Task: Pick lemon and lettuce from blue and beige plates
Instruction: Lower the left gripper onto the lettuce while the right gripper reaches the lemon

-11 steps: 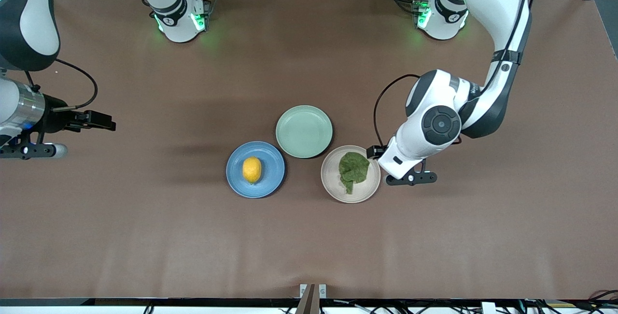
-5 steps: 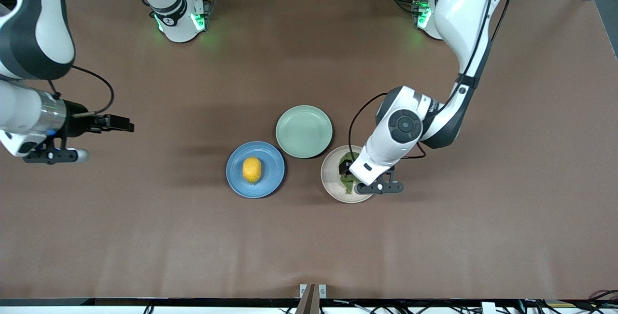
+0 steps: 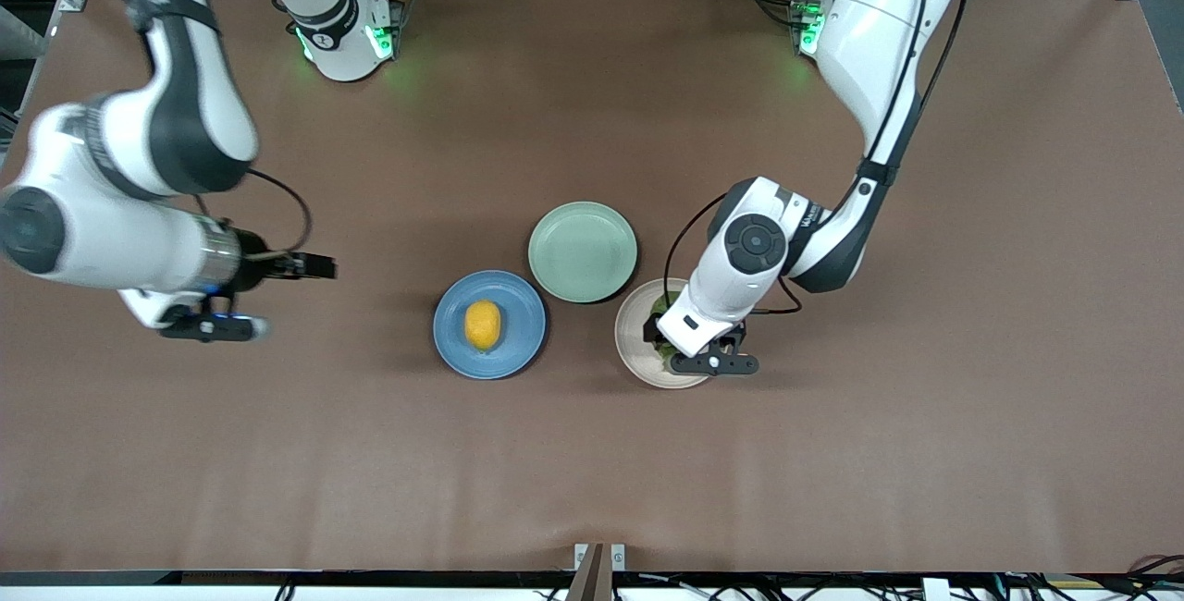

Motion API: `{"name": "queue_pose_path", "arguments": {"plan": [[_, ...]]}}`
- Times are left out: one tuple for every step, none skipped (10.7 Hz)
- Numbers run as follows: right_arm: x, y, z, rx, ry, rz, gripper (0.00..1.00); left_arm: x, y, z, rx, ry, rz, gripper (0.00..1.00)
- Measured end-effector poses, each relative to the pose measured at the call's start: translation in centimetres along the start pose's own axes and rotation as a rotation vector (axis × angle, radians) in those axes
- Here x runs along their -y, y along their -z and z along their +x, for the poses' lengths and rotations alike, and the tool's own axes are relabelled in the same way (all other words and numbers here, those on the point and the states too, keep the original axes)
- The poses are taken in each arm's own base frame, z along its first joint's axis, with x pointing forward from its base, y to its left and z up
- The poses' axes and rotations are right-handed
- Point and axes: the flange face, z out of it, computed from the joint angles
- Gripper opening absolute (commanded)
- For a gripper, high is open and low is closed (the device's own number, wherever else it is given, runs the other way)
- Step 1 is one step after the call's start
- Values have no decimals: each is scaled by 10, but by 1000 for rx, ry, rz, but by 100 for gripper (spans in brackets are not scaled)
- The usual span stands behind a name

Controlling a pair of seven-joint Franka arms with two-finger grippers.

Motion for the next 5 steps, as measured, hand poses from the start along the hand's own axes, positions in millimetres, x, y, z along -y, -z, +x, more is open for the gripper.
{"name": "queue_pose_path", "arguments": {"plan": [[14, -14, 5, -8, 15, -5, 100, -10, -9, -7, -10, -13, -11, 100], [27, -29, 12, -21, 30, -9, 100, -17, -18, -13, -6, -21, -13, 100], [42, -46, 18, -36, 46, -15, 100, -18, -26, -17, 1, -27, -7, 100], [53, -62, 23, -51, 50, -18, 100, -15, -33, -18, 4, -31, 3, 100], [62, -73, 28, -66, 42, -20, 100, -10, -37, -17, 4, -30, 11, 100]]}}
